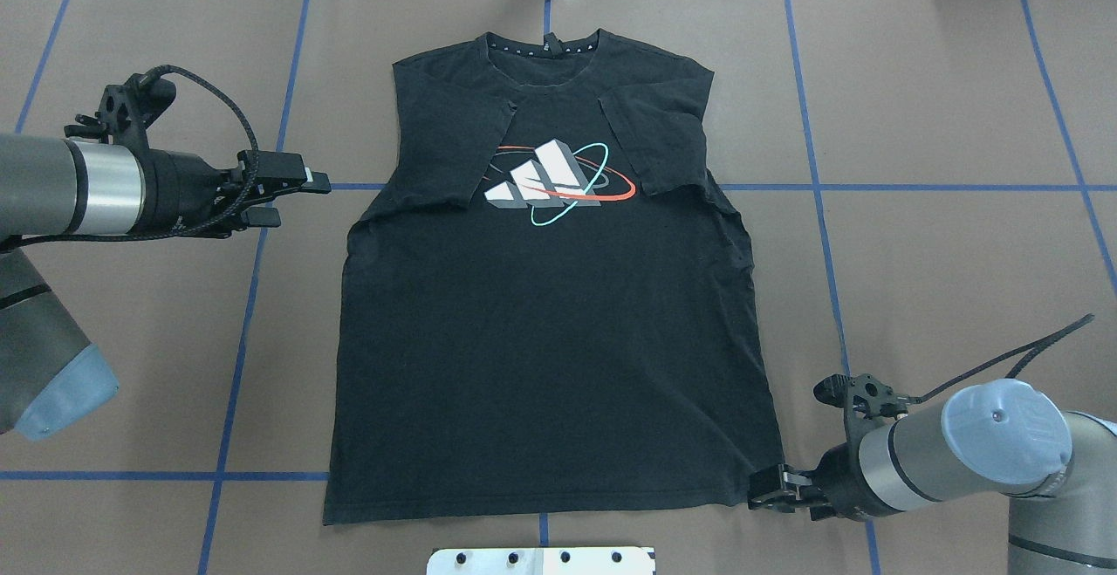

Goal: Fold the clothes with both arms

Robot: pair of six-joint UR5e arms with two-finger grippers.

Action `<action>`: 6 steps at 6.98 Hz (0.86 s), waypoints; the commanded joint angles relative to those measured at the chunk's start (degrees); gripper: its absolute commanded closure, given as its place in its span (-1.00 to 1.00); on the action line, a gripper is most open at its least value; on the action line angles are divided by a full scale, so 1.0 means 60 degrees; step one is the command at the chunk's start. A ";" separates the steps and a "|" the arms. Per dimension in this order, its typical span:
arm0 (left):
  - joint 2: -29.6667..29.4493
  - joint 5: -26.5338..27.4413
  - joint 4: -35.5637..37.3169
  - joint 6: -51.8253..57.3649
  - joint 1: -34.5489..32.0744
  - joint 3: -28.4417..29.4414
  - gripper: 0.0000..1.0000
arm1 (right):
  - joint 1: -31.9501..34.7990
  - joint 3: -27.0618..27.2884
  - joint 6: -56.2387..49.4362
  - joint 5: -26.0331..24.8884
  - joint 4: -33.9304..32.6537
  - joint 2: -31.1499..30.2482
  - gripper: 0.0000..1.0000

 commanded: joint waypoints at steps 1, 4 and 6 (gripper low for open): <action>0.0000 -0.0006 0.0000 0.0015 0.0000 0.0039 -1.00 | -0.0003 -0.0076 0.0000 -0.0013 -0.0027 0.0102 -0.62; 0.0000 0.0008 0.0000 0.0000 0.0000 0.0068 -1.00 | -0.0033 -0.0252 0.0000 0.0016 -0.0027 0.0175 -0.59; 0.0117 0.0008 -0.0015 0.0015 0.0000 0.0068 -1.00 | -0.0018 -0.0252 0.0000 0.0001 -0.0027 0.0161 -0.37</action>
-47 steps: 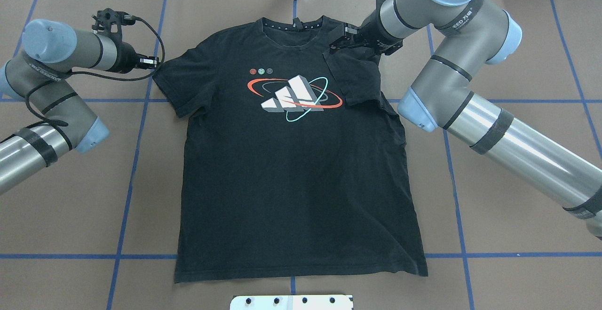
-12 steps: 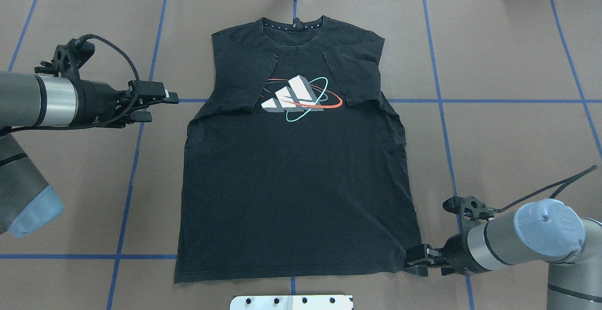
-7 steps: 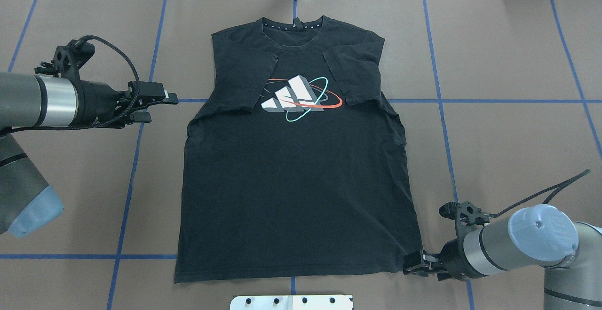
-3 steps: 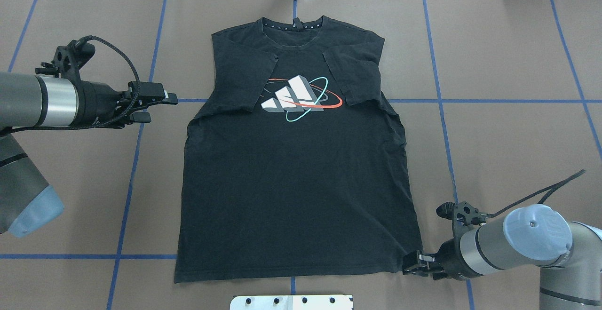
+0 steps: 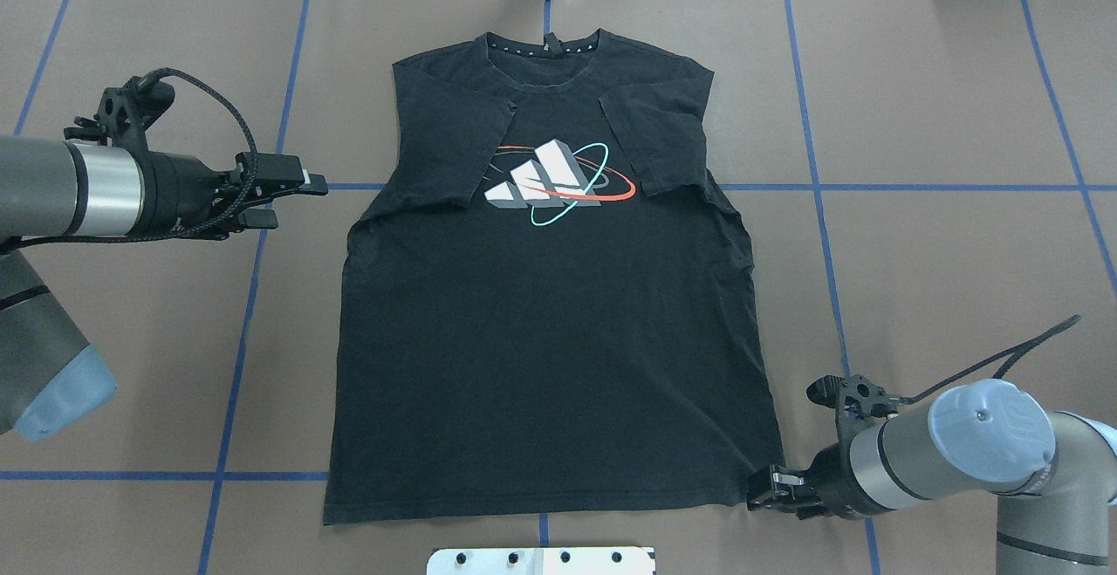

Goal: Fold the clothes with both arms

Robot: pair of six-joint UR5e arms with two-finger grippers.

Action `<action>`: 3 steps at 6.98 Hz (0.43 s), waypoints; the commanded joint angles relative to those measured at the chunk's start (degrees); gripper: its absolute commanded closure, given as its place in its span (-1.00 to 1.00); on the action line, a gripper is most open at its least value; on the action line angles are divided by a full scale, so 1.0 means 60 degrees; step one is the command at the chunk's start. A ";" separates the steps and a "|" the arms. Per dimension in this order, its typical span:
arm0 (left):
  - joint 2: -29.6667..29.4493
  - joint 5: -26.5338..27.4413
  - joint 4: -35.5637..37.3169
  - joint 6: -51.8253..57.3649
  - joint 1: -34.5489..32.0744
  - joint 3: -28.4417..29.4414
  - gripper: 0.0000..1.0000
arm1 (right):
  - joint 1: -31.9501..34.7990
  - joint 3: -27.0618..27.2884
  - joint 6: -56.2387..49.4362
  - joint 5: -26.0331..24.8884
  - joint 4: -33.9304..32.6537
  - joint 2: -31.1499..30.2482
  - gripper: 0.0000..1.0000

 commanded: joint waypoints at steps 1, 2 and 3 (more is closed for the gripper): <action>0.0043 0.0000 -0.0005 0.0011 0.0000 0.0003 -1.00 | 0.0020 -0.0005 0.0000 0.0026 -0.0002 0.0012 -0.17; 0.0043 0.0000 -0.0005 0.0011 0.0000 0.0003 -1.00 | 0.0034 0.0024 0.0000 0.0069 0.0013 -0.0002 0.04; 0.0043 0.0000 -0.0005 0.0011 0.0000 0.0003 -1.00 | 0.0035 0.0025 0.0000 0.0142 0.0013 -0.0002 0.24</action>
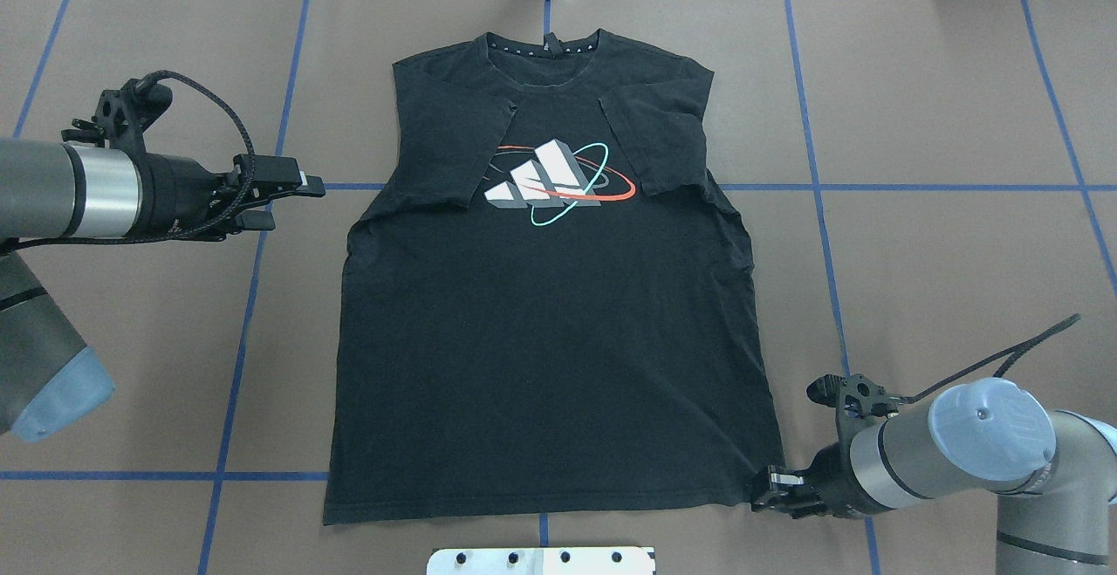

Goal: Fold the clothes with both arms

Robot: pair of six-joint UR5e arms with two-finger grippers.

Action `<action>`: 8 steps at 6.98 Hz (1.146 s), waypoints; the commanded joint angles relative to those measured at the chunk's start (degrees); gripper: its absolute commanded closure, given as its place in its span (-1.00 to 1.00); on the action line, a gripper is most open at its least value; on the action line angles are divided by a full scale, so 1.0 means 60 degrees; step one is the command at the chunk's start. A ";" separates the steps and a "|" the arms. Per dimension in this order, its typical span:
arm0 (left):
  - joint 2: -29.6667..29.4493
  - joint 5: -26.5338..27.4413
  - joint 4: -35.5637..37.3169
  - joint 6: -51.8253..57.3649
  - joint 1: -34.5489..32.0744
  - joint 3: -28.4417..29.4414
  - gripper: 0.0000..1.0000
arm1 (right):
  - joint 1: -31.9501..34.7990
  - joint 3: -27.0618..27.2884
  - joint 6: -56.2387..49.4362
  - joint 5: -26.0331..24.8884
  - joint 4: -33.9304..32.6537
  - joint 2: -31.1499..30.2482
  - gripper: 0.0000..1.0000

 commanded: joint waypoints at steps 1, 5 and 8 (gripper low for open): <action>0.0018 0.0000 0.0000 0.0001 0.0000 0.0000 -1.00 | 0.0008 0.0026 0.0000 0.0118 0.0020 -0.0005 0.37; 0.0018 0.0000 0.0000 0.0001 0.0000 0.0015 -1.00 | 0.0023 0.0011 0.0000 0.0191 0.0020 -0.0005 0.55; 0.0018 0.0000 0.0000 0.0001 0.0000 0.0015 -1.00 | 0.0037 0.0070 0.0000 0.0192 0.0020 -0.0020 1.00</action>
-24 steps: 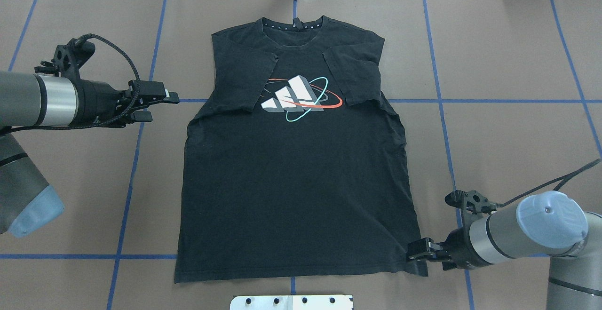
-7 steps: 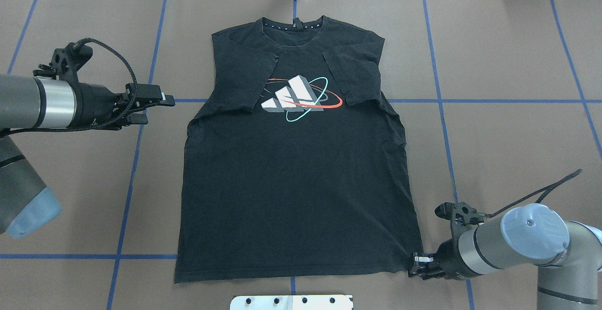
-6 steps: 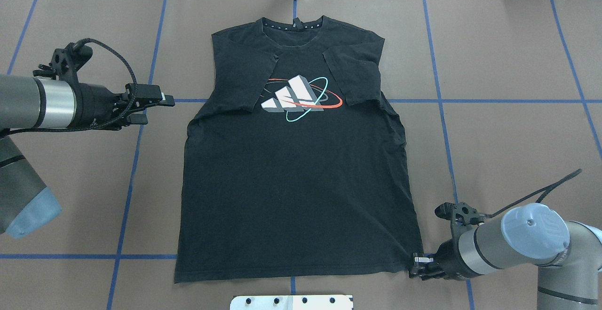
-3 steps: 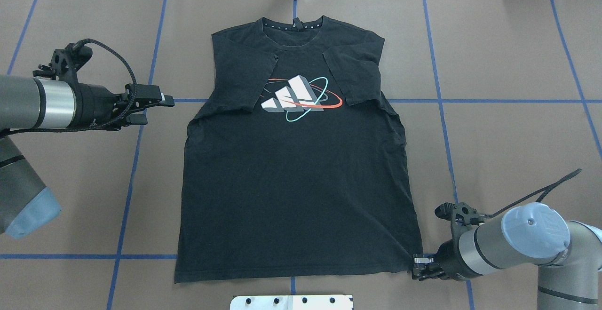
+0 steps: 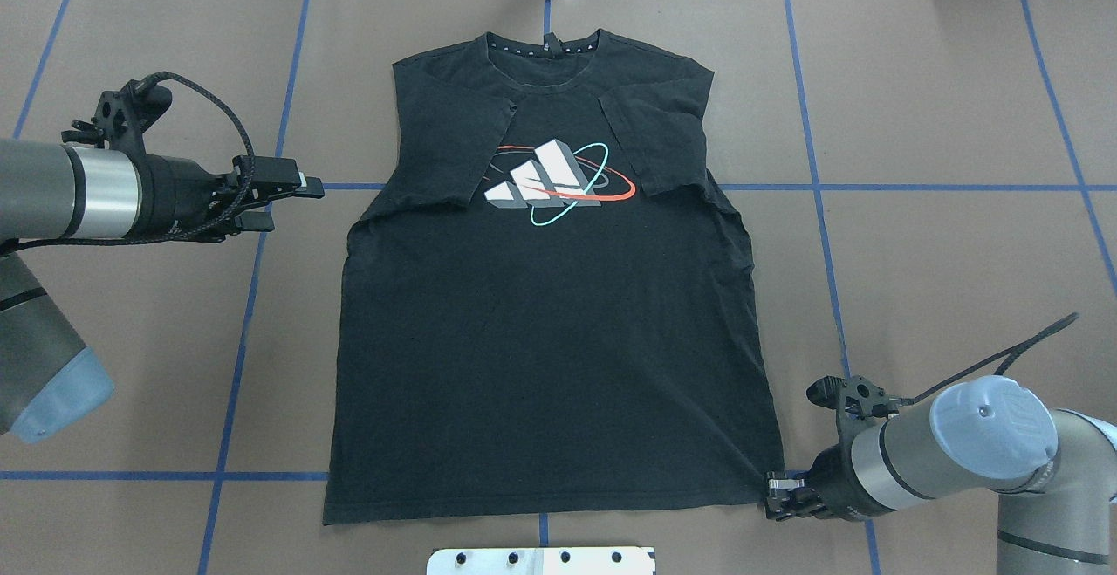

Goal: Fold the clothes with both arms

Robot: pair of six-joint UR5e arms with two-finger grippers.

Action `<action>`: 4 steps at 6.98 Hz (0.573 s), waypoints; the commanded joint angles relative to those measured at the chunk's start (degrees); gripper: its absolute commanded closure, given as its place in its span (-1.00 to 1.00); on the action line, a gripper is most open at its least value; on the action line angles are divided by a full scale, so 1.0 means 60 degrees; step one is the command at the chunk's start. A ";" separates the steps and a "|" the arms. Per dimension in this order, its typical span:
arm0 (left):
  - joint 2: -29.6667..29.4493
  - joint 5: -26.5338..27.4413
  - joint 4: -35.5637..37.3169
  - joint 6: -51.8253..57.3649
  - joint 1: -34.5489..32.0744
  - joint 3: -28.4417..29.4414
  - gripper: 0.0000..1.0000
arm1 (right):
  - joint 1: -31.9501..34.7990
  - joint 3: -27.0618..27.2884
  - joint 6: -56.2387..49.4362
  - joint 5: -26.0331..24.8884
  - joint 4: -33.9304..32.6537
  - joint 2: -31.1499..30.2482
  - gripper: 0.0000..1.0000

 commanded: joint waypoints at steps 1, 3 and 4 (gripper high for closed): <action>0.0000 0.0000 0.0003 0.0000 -0.0005 0.0000 -1.00 | 0.0069 0.0061 -0.0015 0.0015 0.0014 -0.0010 1.00; 0.0072 0.0000 -0.0011 0.0000 -0.0005 -0.0014 -1.00 | 0.0171 0.0091 -0.0015 0.0088 0.0043 -0.0010 1.00; 0.0160 0.0000 -0.0026 -0.0014 0.0010 -0.0102 -1.00 | 0.0186 0.0105 -0.0015 0.0045 0.0044 -0.0010 1.00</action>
